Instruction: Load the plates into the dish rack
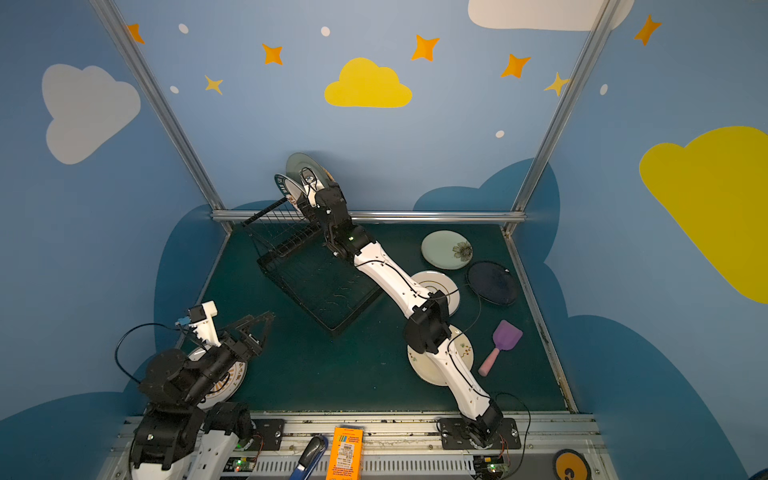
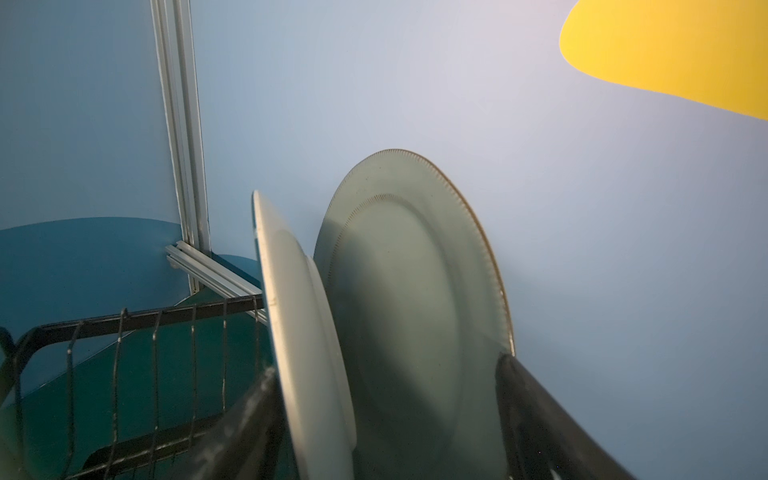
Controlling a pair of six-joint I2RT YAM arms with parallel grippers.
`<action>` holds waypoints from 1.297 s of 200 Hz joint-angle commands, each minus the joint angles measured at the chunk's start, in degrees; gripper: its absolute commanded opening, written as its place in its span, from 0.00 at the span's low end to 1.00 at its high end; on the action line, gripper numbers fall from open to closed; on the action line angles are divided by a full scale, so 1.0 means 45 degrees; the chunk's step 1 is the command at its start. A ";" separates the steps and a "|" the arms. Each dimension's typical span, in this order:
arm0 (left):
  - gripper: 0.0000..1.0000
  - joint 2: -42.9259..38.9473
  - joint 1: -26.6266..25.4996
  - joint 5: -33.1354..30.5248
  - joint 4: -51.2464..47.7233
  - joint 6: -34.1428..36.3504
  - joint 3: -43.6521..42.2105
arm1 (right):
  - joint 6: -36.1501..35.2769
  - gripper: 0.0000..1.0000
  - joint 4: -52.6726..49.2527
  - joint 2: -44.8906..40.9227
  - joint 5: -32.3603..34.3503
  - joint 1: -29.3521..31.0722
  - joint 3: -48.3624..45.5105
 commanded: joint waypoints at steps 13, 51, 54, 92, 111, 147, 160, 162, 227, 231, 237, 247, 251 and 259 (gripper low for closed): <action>1.00 -0.0136 0.0037 0.0154 0.0306 -0.0047 -0.0106 | 0.0271 0.77 0.0045 -0.1072 0.0495 -0.0480 0.0059; 1.00 -0.0128 0.0149 0.0096 0.0287 -0.0053 -0.0111 | 0.0614 0.77 -0.0182 -0.1602 -0.0155 -0.0331 -0.0635; 1.00 -0.0124 0.0169 0.0091 0.0293 -0.0052 -0.0109 | 0.0597 0.77 -0.0131 -0.1641 -0.0147 -0.0317 -0.0718; 1.00 -0.0128 0.0249 0.0076 0.0282 -0.0061 -0.0106 | 0.0519 0.80 -0.0286 -0.2005 -0.0459 -0.0247 -0.0970; 1.00 -0.0065 0.0282 0.0048 0.0270 -0.0057 -0.0106 | 0.0532 0.83 -0.0401 -0.2448 -0.0713 -0.0183 -0.1310; 1.00 0.0366 0.0279 -0.0584 -0.0010 -0.0064 -0.0077 | 0.0603 0.87 -0.0473 -0.3896 -0.0887 -0.0254 -0.2915; 1.00 0.0702 0.0282 -0.1188 -0.0433 -0.0090 0.0084 | 0.0651 0.87 -0.0599 -0.4604 -0.0878 -0.0349 -0.3870; 1.00 0.0737 0.0284 -0.1280 -0.0521 -0.0099 0.0127 | 0.0667 0.87 -0.0627 -0.4736 -0.0881 -0.0380 -0.4024; 0.92 0.5606 -0.0977 -0.1486 -0.1620 -0.2160 0.1293 | 0.2716 0.87 -0.1869 -0.8807 -0.3061 -0.2343 -1.0784; 0.91 0.5840 -0.1361 -0.1925 -0.1666 -0.2409 0.1339 | 0.2828 0.87 -0.1976 -0.8936 -0.3231 -0.2495 -1.1113; 0.91 0.6154 -0.2035 -0.3008 -0.1861 -0.2814 0.1456 | 0.2965 0.87 -0.2186 -0.9067 -0.3626 -0.2768 -1.1533; 0.90 0.6664 -0.3156 -0.4524 -0.1996 -0.3358 0.1584 | 0.3182 0.87 -0.2589 -0.9114 -0.4366 -0.3200 -1.2033; 0.89 0.6844 -0.3568 -0.5077 -0.2059 -0.3698 0.1633 | 0.3240 0.87 -0.2787 -0.9098 -0.4609 -0.3328 -1.2171; 0.86 0.7248 -0.4260 -0.6042 -0.2212 -0.4513 0.1690 | 0.3269 0.87 -0.3113 -0.8951 -0.5003 -0.3582 -1.2385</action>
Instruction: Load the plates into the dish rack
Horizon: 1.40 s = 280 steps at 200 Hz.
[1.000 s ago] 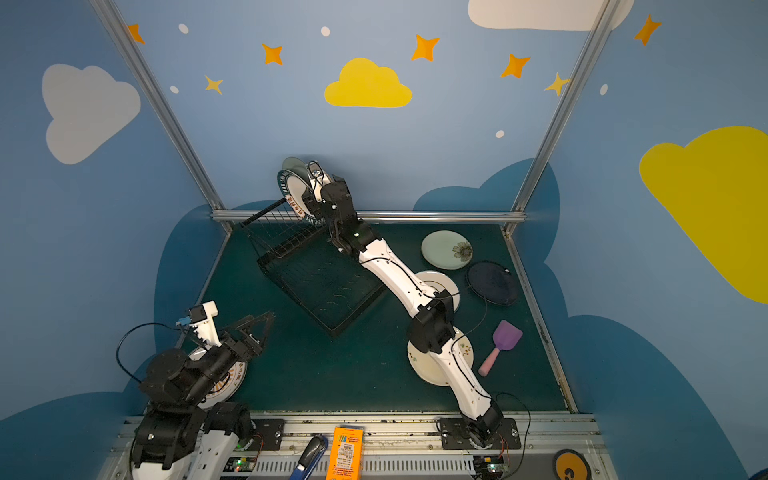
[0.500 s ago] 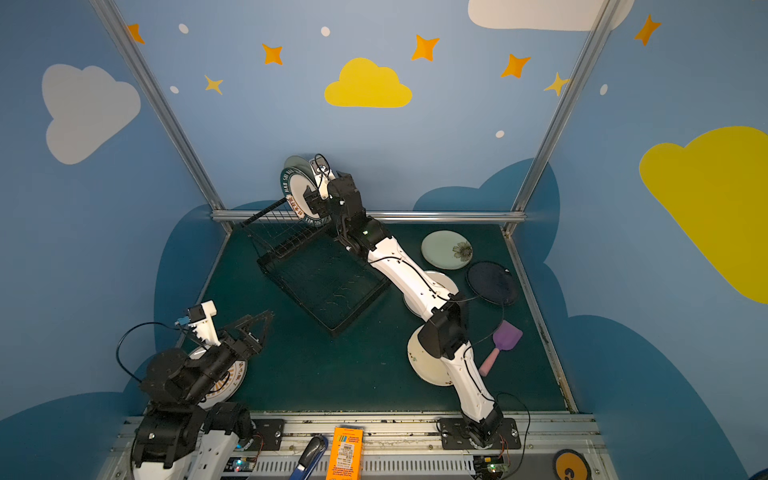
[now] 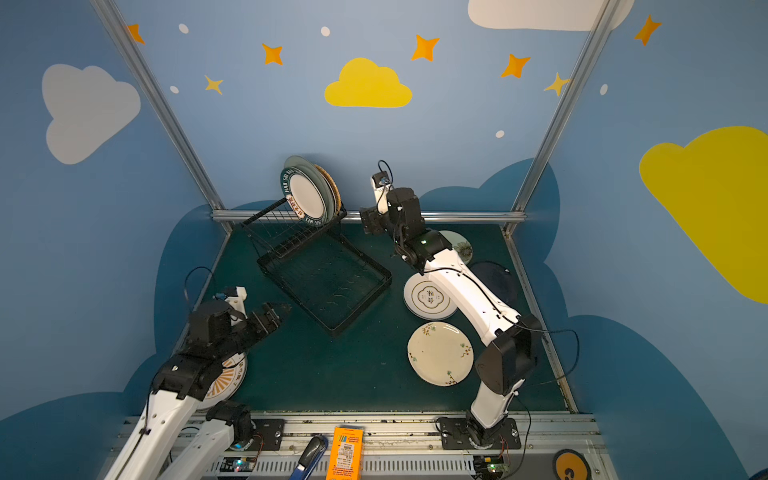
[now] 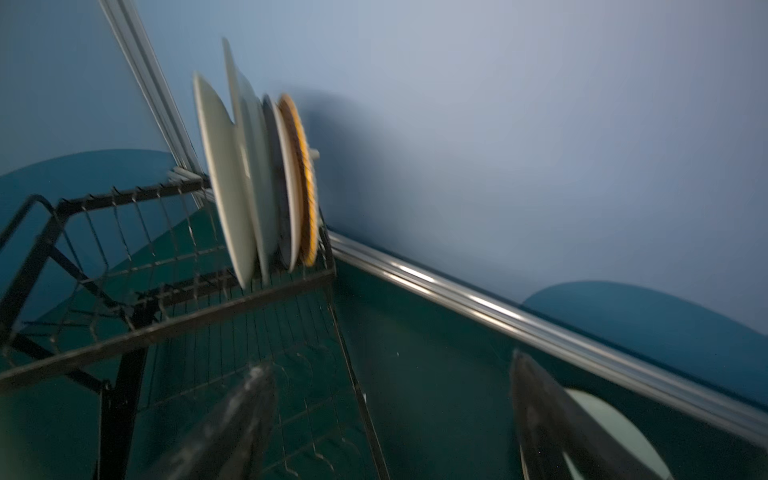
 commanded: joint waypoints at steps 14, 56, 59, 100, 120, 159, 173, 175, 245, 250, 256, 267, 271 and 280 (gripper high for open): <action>0.76 0.1670 -0.2696 -0.4044 -0.0512 -0.3374 0.0597 | 0.0765 0.87 -0.1941 0.0635 -0.2519 -0.0950 -0.1055; 0.70 0.5337 -0.4969 -0.6351 -0.0866 -0.5282 0.2441 | 0.0135 0.87 -0.3044 0.2836 -0.3848 -0.1161 0.0086; 0.70 0.5599 -0.5016 -0.6303 -0.0793 -0.5390 0.2534 | 0.0074 0.87 -0.3176 0.3026 -0.3947 -0.1180 0.0259; 0.65 0.8292 -0.5107 -0.5947 -0.0828 -0.6906 0.3577 | -0.0537 0.86 -0.5539 0.5805 -0.4400 -0.1202 0.3452; 0.64 0.9121 -0.5024 -0.5861 -0.0532 -0.7278 0.3787 | -0.0704 0.85 -0.6660 0.6884 -0.3850 -0.1201 0.5123; 0.61 1.0816 -0.4525 -0.5144 -0.0580 -0.7670 0.4331 | -0.1296 0.82 -0.7283 0.8003 -0.3799 -0.1221 0.6342; 0.61 1.1354 -0.4411 -0.4969 -0.0747 -0.7459 0.4719 | -0.1408 0.80 -0.7376 0.8301 -0.3769 -0.1238 0.6481; 0.61 1.1443 -0.4405 -0.4954 -0.0781 -0.7421 0.4766 | -0.1422 0.80 -0.7414 0.8336 -0.3761 -0.1255 0.6536; 0.51 1.2690 -0.4091 -0.4607 -0.0882 -0.6961 0.5360 | -0.1568 0.61 -0.7652 0.9066 -0.4406 -0.1300 0.6941; 0.50 1.2746 -0.4063 -0.4555 -0.0889 -0.6929 0.5389 | -0.1570 0.58 -0.7649 0.9110 -0.4435 -0.1300 0.6984; 0.49 1.2816 -0.4023 -0.4504 -0.0897 -0.6892 0.5413 | -0.1570 0.55 -0.7706 0.9162 -0.4452 -0.1300 0.7048; 0.46 1.2887 -0.3957 -0.4499 -0.0936 -0.6833 0.5446 | -0.1582 0.50 -0.7818 0.9231 -0.4484 -0.1300 0.7114; 0.45 1.2907 -0.3968 -0.4514 -0.0942 -0.6819 0.5437 | -0.1599 0.48 -0.7829 0.9234 -0.4493 -0.1300 0.7078; 0.43 1.2907 -0.3971 -0.4552 -0.0973 -0.6773 0.5462 | -0.1610 0.43 -0.7859 0.9253 -0.4547 -0.1300 0.7072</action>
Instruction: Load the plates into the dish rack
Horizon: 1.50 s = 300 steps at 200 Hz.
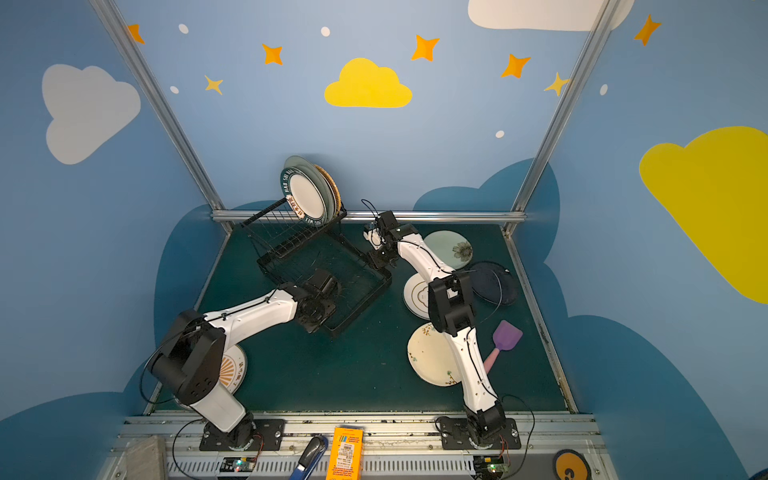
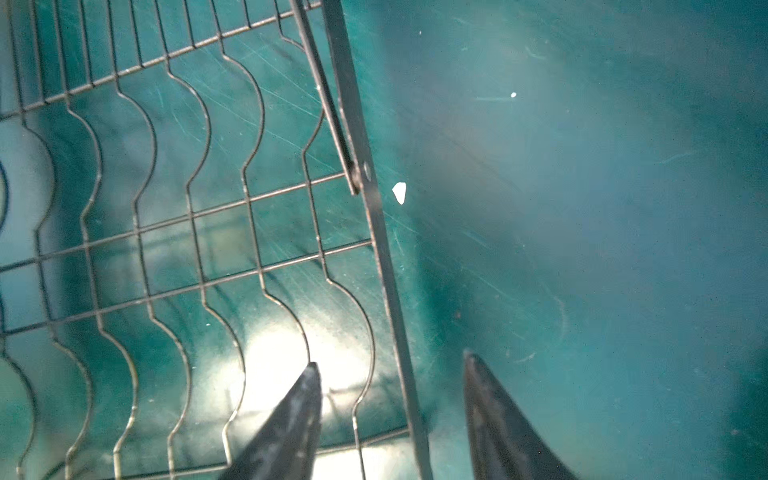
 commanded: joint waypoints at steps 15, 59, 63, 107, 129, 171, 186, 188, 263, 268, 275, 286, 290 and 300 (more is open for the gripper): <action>0.41 0.0287 0.0139 -0.0085 -0.0496 0.0339 0.0307 | -0.0228 0.36 -0.0486 0.0310 -0.0426 -0.0041 0.0372; 0.33 0.0185 0.0155 -0.0013 -0.0622 0.0748 0.0270 | -0.0447 0.29 -0.0745 0.0507 -0.0459 -0.0037 0.0406; 0.33 0.0183 0.0154 0.0003 -0.0627 0.0770 0.0269 | -0.0482 0.28 -0.0743 0.0526 -0.0468 -0.0049 0.0403; 0.23 0.0079 0.0131 -0.0087 -0.0668 0.1235 0.0222 | -0.0562 0.17 -0.0967 0.0517 -0.0671 -0.0028 0.0403; 0.20 0.0019 0.0114 -0.0030 -0.0612 0.1507 0.0246 | -0.0562 0.11 -0.1172 0.0429 -0.0781 -0.0051 0.0395; 0.11 -0.0075 0.0116 0.0008 -0.0585 0.1840 0.0272 | -0.0562 0.02 -0.1704 0.0419 -0.0648 -0.0051 0.0389; 0.08 -0.0091 0.0110 0.0066 -0.0499 0.1901 0.0227 | -0.0562 0.00 -0.1921 0.0419 -0.0567 -0.0051 0.0399; 0.08 -0.0104 0.0105 0.0081 -0.0488 0.1919 0.0219 | -0.0562 0.00 -0.1943 0.0419 -0.0556 -0.0051 0.0408; 0.04 -0.0064 0.0119 0.0385 -0.0345 0.3440 0.0361 | 0.0923 0.00 -0.3649 0.0302 0.0721 -0.0071 0.0450; 0.04 -0.0071 0.0116 0.0346 -0.0405 0.3534 0.0377 | 0.1188 0.00 -0.3801 0.0283 0.0788 -0.0080 0.0438; 0.04 -0.0075 0.0135 0.0358 -0.0427 0.3678 0.0339 | 0.1423 0.00 -0.3888 0.0221 0.0799 -0.0089 0.0308; 0.04 -0.0062 0.0173 0.0378 -0.0485 0.3872 0.0297 | 0.1765 0.00 -0.3819 -0.0025 0.0840 -0.0116 -0.0153; 0.04 -0.0066 0.0184 0.0396 -0.0490 0.3944 0.0292 | 0.1890 0.00 -0.3760 -0.0121 0.0822 -0.0129 -0.0362; 0.04 -0.0094 0.0213 0.0456 -0.0523 0.4128 0.0221 | 0.2187 0.00 -0.3418 -0.0518 0.0902 -0.0142 -0.1011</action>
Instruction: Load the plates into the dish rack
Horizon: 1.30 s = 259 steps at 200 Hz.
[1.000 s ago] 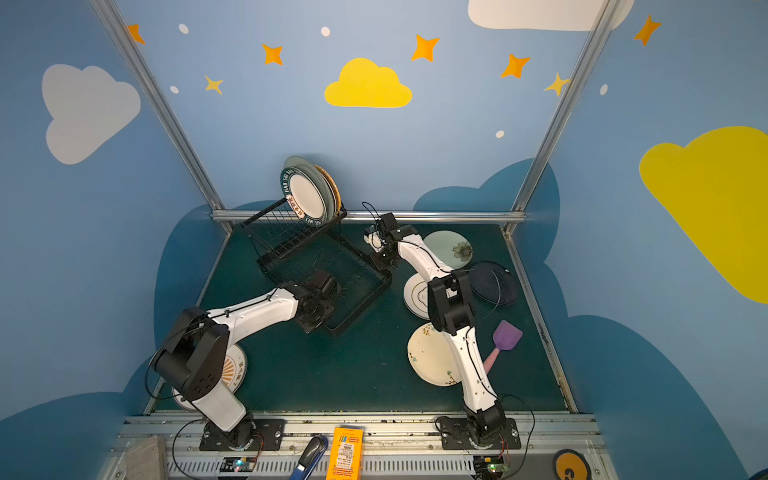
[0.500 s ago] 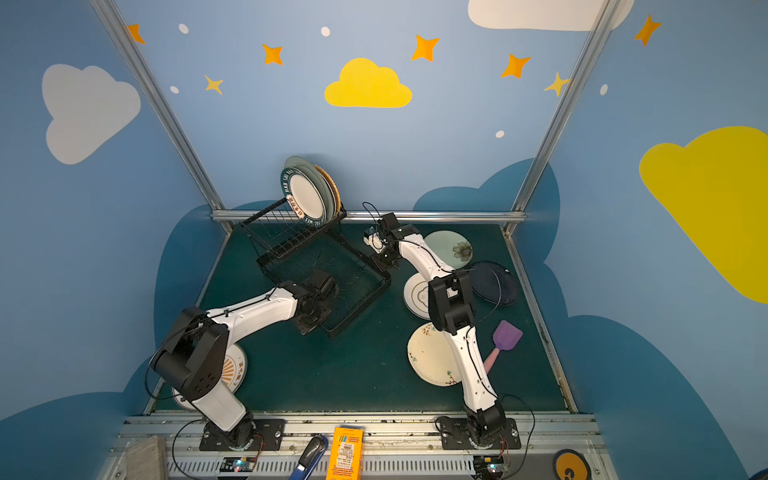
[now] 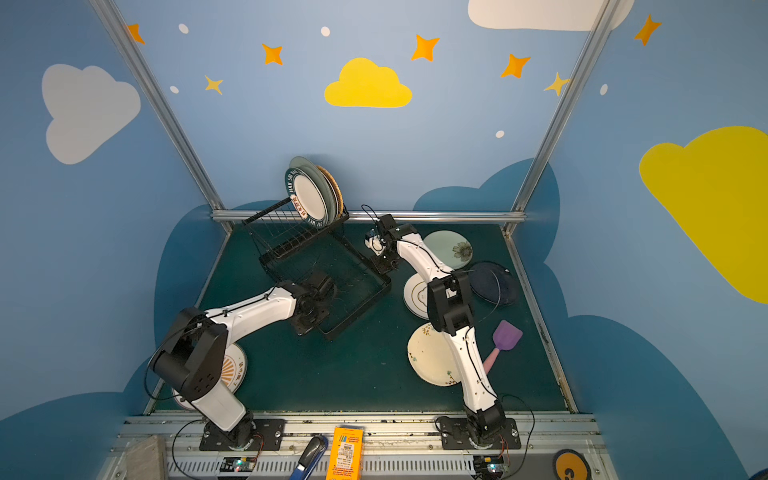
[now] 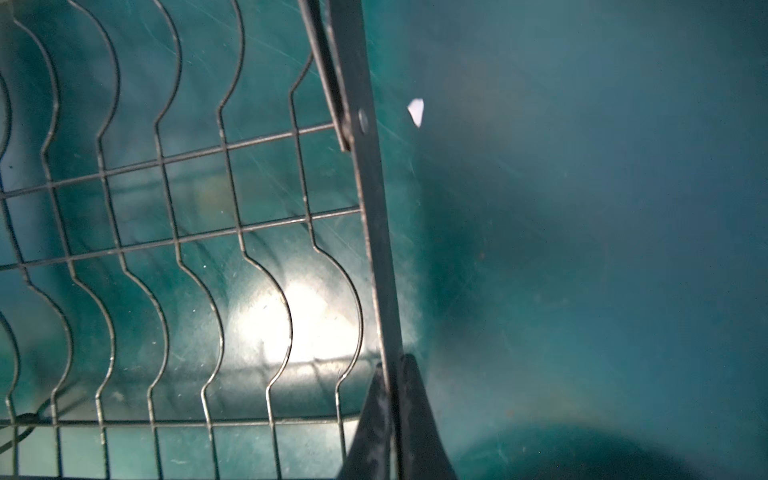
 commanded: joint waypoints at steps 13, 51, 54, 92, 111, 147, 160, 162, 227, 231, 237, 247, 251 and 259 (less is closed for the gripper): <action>0.04 -0.0284 -0.0049 0.0664 0.0832 0.2258 0.0097 | 0.2391 0.00 -0.0828 -0.1272 0.0936 -0.0142 -0.2113; 0.04 -0.0470 0.0236 0.0995 0.0907 0.3246 -0.0152 | 0.3498 0.00 0.0595 -0.3249 0.1244 -0.0250 -0.5045; 0.04 -0.0458 0.0246 0.1022 0.0909 0.3376 -0.0158 | 0.3585 0.00 0.0691 -0.3403 0.1271 -0.0253 -0.5265; 0.04 -0.0352 0.0509 0.1266 0.1151 0.4572 -0.0215 | 0.4742 0.00 0.1678 -0.5070 0.1652 -0.0217 -0.7889; 0.04 -0.0319 0.0647 0.1513 0.1475 0.4875 -0.0330 | 0.5324 0.00 0.1913 -0.5719 0.1814 -0.0198 -0.8886; 0.04 -0.0144 0.0987 0.1903 0.1765 0.5364 -0.0287 | 0.6564 0.00 0.2751 -0.7033 0.2111 -0.0064 -1.0759; 0.04 -0.0052 0.1177 0.2031 0.1819 0.5475 -0.0226 | 0.6923 0.00 0.2957 -0.7393 0.2223 0.0016 -1.1160; 0.04 -0.0019 0.1204 0.2033 0.1810 0.5500 -0.0224 | 0.6976 0.00 0.2948 -0.7432 0.2233 0.0031 -1.1210; 0.04 -0.0036 0.2439 0.2345 0.1565 0.5918 -0.0121 | 0.8273 0.00 0.3218 -0.8081 0.2199 0.0852 -1.1885; 0.04 -0.0063 0.2500 0.2378 0.1556 0.5952 -0.0144 | 0.8352 0.00 0.3221 -0.8112 0.2223 0.0898 -1.1904; 0.04 -0.0103 0.2562 0.2404 0.1563 0.5985 -0.0174 | 0.8454 0.00 0.3257 -0.8161 0.2241 0.0963 -1.1979; 0.04 -0.0164 0.2651 0.2395 0.1529 0.6035 -0.0239 | 0.8626 0.00 0.3324 -0.8293 0.2188 0.1069 -1.2132; 0.04 -0.0188 0.2695 0.2385 0.1522 0.6026 -0.0302 | 0.8682 0.00 0.3353 -0.8360 0.2184 0.1105 -1.2193; 0.04 -0.0273 0.2812 0.2381 0.1542 0.6013 -0.0421 | 0.8823 0.00 0.3411 -0.8525 0.2282 0.1213 -1.2347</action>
